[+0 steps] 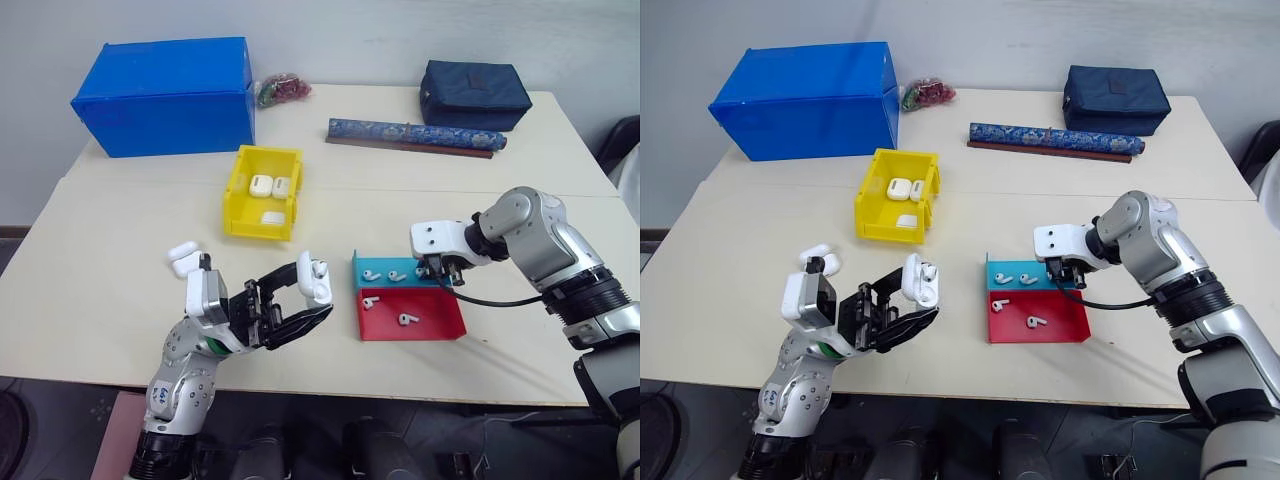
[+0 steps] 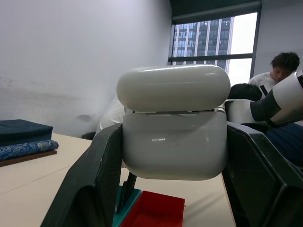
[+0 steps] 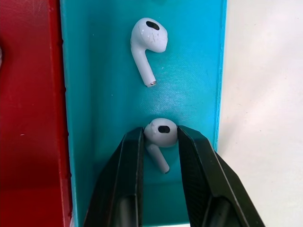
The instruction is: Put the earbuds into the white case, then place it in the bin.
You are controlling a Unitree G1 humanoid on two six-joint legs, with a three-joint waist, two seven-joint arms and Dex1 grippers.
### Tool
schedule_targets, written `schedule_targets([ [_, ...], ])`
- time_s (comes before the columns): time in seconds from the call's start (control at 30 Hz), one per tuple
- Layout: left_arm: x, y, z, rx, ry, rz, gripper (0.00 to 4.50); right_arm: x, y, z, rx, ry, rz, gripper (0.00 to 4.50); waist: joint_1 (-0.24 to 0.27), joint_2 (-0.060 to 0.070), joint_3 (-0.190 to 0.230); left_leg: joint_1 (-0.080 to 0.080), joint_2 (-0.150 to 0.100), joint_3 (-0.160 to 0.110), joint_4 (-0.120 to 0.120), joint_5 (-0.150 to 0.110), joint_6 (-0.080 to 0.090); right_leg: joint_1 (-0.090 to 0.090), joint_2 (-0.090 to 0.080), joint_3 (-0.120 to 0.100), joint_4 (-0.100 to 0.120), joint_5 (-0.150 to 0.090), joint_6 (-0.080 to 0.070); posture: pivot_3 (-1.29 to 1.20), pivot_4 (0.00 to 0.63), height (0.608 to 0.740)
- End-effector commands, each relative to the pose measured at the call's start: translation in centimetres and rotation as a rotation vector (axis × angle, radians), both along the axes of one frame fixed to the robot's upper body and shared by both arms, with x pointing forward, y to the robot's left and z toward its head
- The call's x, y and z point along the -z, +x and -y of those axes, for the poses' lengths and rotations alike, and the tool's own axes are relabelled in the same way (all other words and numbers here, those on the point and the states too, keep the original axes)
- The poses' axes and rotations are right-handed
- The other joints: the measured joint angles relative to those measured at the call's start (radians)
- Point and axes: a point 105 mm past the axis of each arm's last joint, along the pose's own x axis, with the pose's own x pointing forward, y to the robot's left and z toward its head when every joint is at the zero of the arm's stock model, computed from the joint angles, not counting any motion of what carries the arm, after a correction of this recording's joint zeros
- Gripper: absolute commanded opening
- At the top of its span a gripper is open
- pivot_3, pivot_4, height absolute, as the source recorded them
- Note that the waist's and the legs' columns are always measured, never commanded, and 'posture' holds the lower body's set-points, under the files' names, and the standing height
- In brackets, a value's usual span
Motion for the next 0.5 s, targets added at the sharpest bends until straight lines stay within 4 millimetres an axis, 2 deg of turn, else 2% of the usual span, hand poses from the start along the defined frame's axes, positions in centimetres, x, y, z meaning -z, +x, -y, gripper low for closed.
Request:
schedule_targets([
  [0.03,-0.9,-0.7,0.1,0.011,-0.012,0.043,2.8,0.2,-0.2,0.2,-0.001,-0.014,-0.007,1.02,0.0,0.0,0.0,0.0,0.0,0.0,0.0,0.0,0.0,0.0,0.0,0.0,0.0,0.0,0.0,0.0,0.15,0.74],
  [0.07,-0.9,-0.7,0.1,0.012,-0.012,0.043,2.8,0.2,-0.2,0.2,-0.001,-0.011,-0.008,1.02,0.0,0.0,0.0,0.0,0.0,0.0,0.0,0.0,0.0,0.0,0.0,0.0,0.0,0.0,0.0,0.0,0.15,0.74],
  [0.1,-0.9,-0.7,0.1,0.012,-0.013,0.043,2.8,0.2,-0.2,0.1,-0.001,-0.008,-0.007,0.66,0.0,0.0,0.0,0.0,0.0,0.0,0.0,0.0,0.0,0.0,0.0,0.0,0.0,0.0,0.0,0.0,0.15,0.74],
  [0.13,-0.9,-0.6,0.1,0.013,-0.013,0.043,2.8,0.2,-0.2,0.1,-0.002,-0.007,-0.006,0.49,0.0,0.0,0.0,0.0,0.0,0.0,0.0,0.0,0.0,0.0,0.0,0.0,0.0,0.0,0.0,0.0,0.15,0.74],
  [0.23,-0.9,-0.6,0.2,0.014,-0.013,0.043,2.8,0.0,-0.2,0.0,-0.005,0.005,0.001,0.44,0.0,0.0,0.0,0.0,0.0,0.0,0.0,0.0,0.0,0.0,0.0,0.0,0.0,0.0,0.0,0.0,0.15,0.74],
  [0.37,-1.0,-0.6,0.2,0.019,-0.016,0.041,2.8,-2.2,-0.3,-0.3,0.018,0.133,0.013,0.44,0.0,0.0,0.0,0.0,0.0,0.0,0.0,0.0,0.0,0.0,0.0,0.0,0.0,0.0,0.0,0.0,0.15,0.74],
  [0.47,-1.1,-0.4,0.3,0.029,-0.018,0.042,2.8,-4.4,-1.2,-0.3,0.015,0.294,-0.012,0.44,0.002,0.0,0.0,0.0,0.0,0.0,0.0,0.0,0.0,0.0,0.0,0.0,0.0,0.0,0.0,0.0,0.15,0.74],
  [0.5,-1.2,-0.3,0.4,0.034,-0.022,0.044,2.8,-5.3,-2.0,-0.5,-0.042,0.379,-0.026,0.44,0.002,0.0,0.0,0.0,0.0,0.0,0.0,0.0,0.0,0.0,0.0,0.0,0.0,0.0,0.0,0.0,0.15,0.74],
])
